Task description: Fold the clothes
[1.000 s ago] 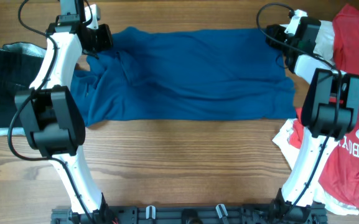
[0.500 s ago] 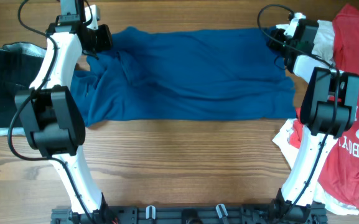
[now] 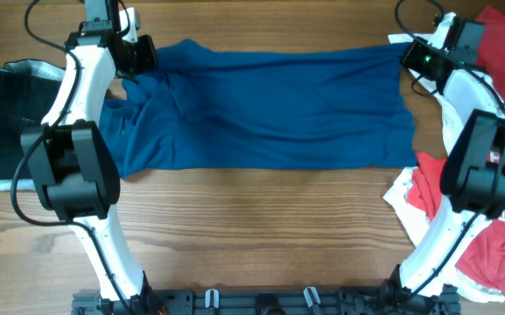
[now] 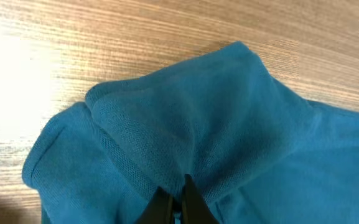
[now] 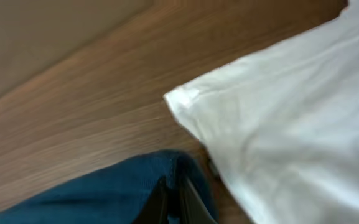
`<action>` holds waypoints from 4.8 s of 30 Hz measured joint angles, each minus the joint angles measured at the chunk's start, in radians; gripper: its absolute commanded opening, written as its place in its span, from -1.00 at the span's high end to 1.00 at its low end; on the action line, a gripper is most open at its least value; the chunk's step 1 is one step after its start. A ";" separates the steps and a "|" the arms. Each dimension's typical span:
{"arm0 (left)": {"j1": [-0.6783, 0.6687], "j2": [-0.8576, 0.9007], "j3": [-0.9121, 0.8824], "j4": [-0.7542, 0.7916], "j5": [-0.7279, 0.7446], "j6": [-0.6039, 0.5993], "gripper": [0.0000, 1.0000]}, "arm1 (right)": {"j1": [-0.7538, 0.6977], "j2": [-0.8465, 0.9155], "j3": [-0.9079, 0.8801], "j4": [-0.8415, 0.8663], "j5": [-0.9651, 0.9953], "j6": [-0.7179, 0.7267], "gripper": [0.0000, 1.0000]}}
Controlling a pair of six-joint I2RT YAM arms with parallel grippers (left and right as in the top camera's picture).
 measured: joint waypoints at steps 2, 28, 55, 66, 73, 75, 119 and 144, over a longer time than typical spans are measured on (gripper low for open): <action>0.000 0.000 0.000 -0.018 0.000 0.000 0.92 | 0.000 -0.039 0.000 -0.049 0.000 -0.010 0.92; 0.134 -0.180 -0.006 -0.643 0.004 -0.049 0.92 | 0.000 -0.280 0.000 -0.793 0.138 -0.072 0.92; 0.134 -0.182 -0.006 -0.954 -0.019 -0.053 0.52 | 0.000 -0.279 0.000 -1.090 0.248 -0.118 -0.39; 0.043 -0.182 -0.006 -0.876 -0.021 -0.053 0.44 | -0.034 -0.279 0.000 -1.005 0.164 -0.342 -0.52; 0.013 -0.182 -0.006 -0.864 -0.019 -0.053 0.33 | -0.039 -0.201 0.000 -0.918 0.131 -0.426 -0.52; 0.013 -0.182 -0.006 -0.834 -0.019 -0.053 0.26 | -0.039 -0.159 -0.001 -0.913 0.130 -0.431 -0.52; 0.013 -0.182 -0.006 -0.769 -0.019 -0.062 0.22 | -0.199 0.024 0.241 -0.914 0.073 -0.279 0.92; 0.013 -0.182 -0.006 -0.769 -0.018 -0.068 0.21 | 0.502 -0.018 0.238 -1.001 0.267 -0.117 0.72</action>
